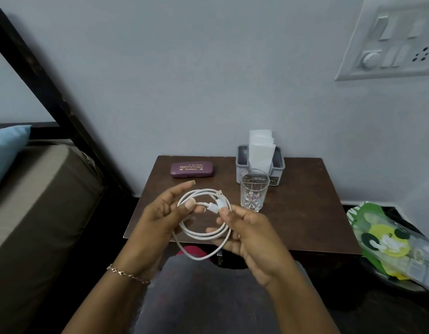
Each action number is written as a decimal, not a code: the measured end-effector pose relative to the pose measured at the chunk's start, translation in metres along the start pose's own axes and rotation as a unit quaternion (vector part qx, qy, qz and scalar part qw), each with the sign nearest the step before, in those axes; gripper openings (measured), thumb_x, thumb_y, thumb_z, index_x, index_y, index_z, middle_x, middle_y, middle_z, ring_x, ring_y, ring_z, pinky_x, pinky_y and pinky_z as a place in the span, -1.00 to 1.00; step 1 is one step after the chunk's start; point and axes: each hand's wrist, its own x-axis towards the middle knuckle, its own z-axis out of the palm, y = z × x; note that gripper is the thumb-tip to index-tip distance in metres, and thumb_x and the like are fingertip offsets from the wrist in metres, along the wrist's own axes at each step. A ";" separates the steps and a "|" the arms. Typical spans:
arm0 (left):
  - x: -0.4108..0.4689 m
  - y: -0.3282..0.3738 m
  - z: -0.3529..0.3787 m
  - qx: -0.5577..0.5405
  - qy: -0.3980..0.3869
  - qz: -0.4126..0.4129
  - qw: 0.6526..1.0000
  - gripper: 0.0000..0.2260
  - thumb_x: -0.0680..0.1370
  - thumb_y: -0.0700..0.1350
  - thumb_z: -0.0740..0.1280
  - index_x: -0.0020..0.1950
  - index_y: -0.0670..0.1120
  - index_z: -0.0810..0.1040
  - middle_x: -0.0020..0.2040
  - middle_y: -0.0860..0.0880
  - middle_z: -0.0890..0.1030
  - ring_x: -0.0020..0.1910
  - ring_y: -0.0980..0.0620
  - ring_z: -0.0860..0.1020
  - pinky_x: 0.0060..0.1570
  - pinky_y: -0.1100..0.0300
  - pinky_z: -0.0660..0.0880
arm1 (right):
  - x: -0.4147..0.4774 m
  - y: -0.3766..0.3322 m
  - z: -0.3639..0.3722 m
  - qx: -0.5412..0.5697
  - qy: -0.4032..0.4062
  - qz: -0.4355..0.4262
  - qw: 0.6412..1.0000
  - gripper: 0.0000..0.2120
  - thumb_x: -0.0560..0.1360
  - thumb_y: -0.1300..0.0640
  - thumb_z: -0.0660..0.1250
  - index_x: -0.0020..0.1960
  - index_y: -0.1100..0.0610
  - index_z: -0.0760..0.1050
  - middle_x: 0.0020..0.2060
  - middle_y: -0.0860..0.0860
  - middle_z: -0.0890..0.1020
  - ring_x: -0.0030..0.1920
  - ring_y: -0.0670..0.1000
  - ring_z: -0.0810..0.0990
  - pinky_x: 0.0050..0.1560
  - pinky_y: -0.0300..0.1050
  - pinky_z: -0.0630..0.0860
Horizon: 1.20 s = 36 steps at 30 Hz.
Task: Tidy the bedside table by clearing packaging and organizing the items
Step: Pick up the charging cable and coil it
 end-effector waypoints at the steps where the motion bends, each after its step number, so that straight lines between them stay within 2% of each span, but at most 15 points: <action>1: 0.000 0.002 -0.001 -0.023 -0.015 -0.008 1.000 -0.61 0.39 -0.11 0.32 0.23 -0.03 0.50 -0.25 -0.01 0.68 -0.20 0.17 0.64 -0.08 0.22 0.58 | 0.000 -0.001 -0.002 0.034 -0.017 0.028 0.999 -0.86 0.53 0.16 0.27 -0.04 0.18 0.58 -0.31 0.01 0.57 -0.25 -0.02 0.68 -0.05 -0.03 0.65; 3: -0.002 0.002 -0.004 -0.078 -0.044 -0.032 0.995 -0.54 0.34 -0.09 0.35 0.25 -0.04 0.49 -0.23 -0.03 0.69 -0.22 0.16 0.66 -0.19 0.27 0.61 | 0.002 0.001 -0.005 0.071 -0.033 0.057 0.995 -0.86 0.52 0.15 0.28 -0.05 0.19 0.57 -0.32 0.01 0.57 -0.26 -0.02 0.67 -0.05 -0.04 0.65; 6: -0.005 0.000 -0.007 -0.073 -0.071 -0.034 0.994 -0.58 0.42 -0.14 0.30 0.28 -0.01 0.47 -0.20 -0.03 0.68 -0.22 0.14 0.65 -0.17 0.28 0.61 | 0.004 0.004 -0.005 0.048 -0.032 0.053 0.997 -0.83 0.53 0.14 0.27 0.01 0.20 0.57 -0.32 -0.02 0.57 -0.23 -0.02 0.68 -0.01 -0.03 0.63; 8: -0.006 -0.003 -0.010 -0.110 -0.068 -0.039 0.991 -0.59 0.44 -0.15 0.29 0.30 0.02 0.47 -0.21 -0.03 0.67 -0.21 0.12 0.65 -0.18 0.25 0.61 | 0.003 0.004 -0.005 0.055 -0.040 0.045 0.997 -0.82 0.53 0.14 0.26 0.02 0.20 0.57 -0.33 -0.02 0.57 -0.24 -0.01 0.67 -0.03 -0.05 0.64; 12: -0.002 -0.011 -0.012 -0.206 -0.040 -0.034 0.977 -0.53 0.32 -0.08 0.42 0.23 0.12 0.52 -0.22 0.03 0.63 -0.16 0.13 0.63 -0.14 0.22 0.60 | 0.002 0.004 0.001 0.146 -0.076 0.082 0.983 -0.69 0.48 0.13 0.27 0.15 0.27 0.52 -0.32 -0.01 0.56 -0.22 -0.01 0.67 -0.07 -0.08 0.64; 15: 0.000 -0.014 -0.007 -0.090 -0.002 0.017 0.996 -0.63 0.29 0.01 0.49 0.07 -0.05 0.61 -0.27 0.03 0.60 -0.25 0.15 0.59 -0.17 0.29 0.58 | 0.002 0.009 0.007 0.110 -0.045 0.055 0.991 -0.78 0.50 0.14 0.27 0.08 0.20 0.58 -0.30 -0.01 0.56 -0.19 -0.01 0.69 -0.01 -0.08 0.63; 17: 0.002 -0.014 -0.005 0.018 0.040 0.074 0.996 -0.80 0.39 -0.16 0.40 -0.01 -0.14 0.60 -0.28 0.03 0.63 -0.26 0.13 0.58 -0.19 0.34 0.56 | 0.001 0.010 0.011 0.060 -0.019 0.015 0.998 -0.82 0.55 0.17 0.23 0.06 0.15 0.59 -0.29 -0.01 0.54 -0.18 -0.02 0.69 0.03 -0.05 0.62; 19: 0.002 -0.013 -0.003 0.092 0.080 0.120 0.985 -0.83 0.41 -0.23 0.38 -0.01 -0.14 0.56 -0.24 0.03 0.67 -0.25 0.09 0.62 -0.19 0.28 0.58 | 0.000 0.010 0.014 0.018 0.001 -0.024 1.000 -0.82 0.57 0.19 0.21 0.06 0.11 0.58 -0.28 -0.01 0.54 -0.19 -0.01 0.70 0.01 -0.05 0.63; 21: 0.000 -0.017 -0.003 0.203 0.137 0.170 0.954 -0.82 0.41 -0.14 0.42 -0.02 -0.02 0.53 -0.21 0.03 0.69 -0.25 0.10 0.66 -0.18 0.20 0.60 | 0.000 0.010 0.017 -0.020 0.023 -0.059 0.998 -0.82 0.57 0.20 0.22 0.03 0.07 0.59 -0.31 -0.03 0.55 -0.21 0.00 0.71 -0.06 -0.07 0.65; 23: -0.003 -0.022 -0.007 0.338 0.186 0.251 0.888 -0.88 0.45 -0.12 0.42 -0.04 0.03 0.57 -0.14 0.10 0.67 -0.19 0.18 0.64 -0.15 0.19 0.58 | 0.001 0.012 0.020 -0.072 0.049 -0.094 0.992 -0.83 0.56 0.19 0.24 -0.04 0.03 0.59 -0.31 -0.03 0.56 -0.23 0.00 0.71 -0.09 -0.01 0.65; 25: -0.005 -0.025 -0.009 0.429 0.208 0.312 0.822 -0.90 0.49 -0.10 0.39 -0.02 -0.04 0.62 0.02 0.08 0.64 -0.09 0.19 0.61 -0.07 0.20 0.57 | 0.001 0.015 0.021 -0.149 0.074 -0.141 0.976 -0.82 0.55 0.18 0.25 -0.10 -0.01 0.59 -0.25 -0.01 0.56 -0.26 -0.04 0.71 -0.09 0.02 0.64; 28: -0.010 -0.028 -0.006 0.472 0.237 0.334 0.781 -0.85 0.49 -0.10 0.34 0.00 -0.08 0.64 0.13 0.03 0.61 0.01 0.15 0.57 0.00 0.34 0.46 | 0.000 0.019 0.021 -0.256 0.112 -0.209 0.937 -0.83 0.56 0.18 0.24 -0.05 0.05 0.60 -0.20 -0.01 0.54 -0.28 -0.15 0.68 -0.24 -0.34 0.52; 32: -0.019 -0.027 0.001 0.462 0.279 0.375 0.754 -0.81 0.54 -0.11 0.29 0.11 -0.05 0.63 0.21 0.00 0.59 0.14 0.11 0.55 0.15 0.40 0.40 | 0.001 0.025 0.026 -0.395 0.149 -0.274 0.864 -0.83 0.57 0.15 0.21 -0.06 0.06 0.58 -0.28 -0.11 0.44 -0.22 -0.23 0.50 -0.22 -0.41 0.43; 34: -0.019 -0.027 0.003 0.399 0.312 0.376 0.776 -0.80 0.55 -0.16 0.29 0.15 -0.05 0.61 0.20 -0.01 0.59 0.19 0.09 0.55 0.25 0.27 0.42 | 0.003 0.029 0.028 -0.423 0.157 -0.284 0.846 -0.83 0.56 0.17 0.21 -0.08 0.09 0.58 -0.31 -0.11 0.40 -0.19 -0.31 0.41 -0.22 -0.49 0.32; 36: -0.016 -0.022 0.001 0.202 0.378 0.323 0.844 -0.83 0.54 -0.16 0.31 0.09 0.01 0.62 0.07 0.09 0.66 0.13 0.10 0.58 0.25 0.13 0.46 | 0.006 0.034 0.025 -0.403 0.169 -0.259 0.861 -0.83 0.55 0.17 0.23 -0.14 0.12 0.57 -0.31 -0.07 0.42 -0.20 -0.26 0.43 -0.24 -0.46 0.31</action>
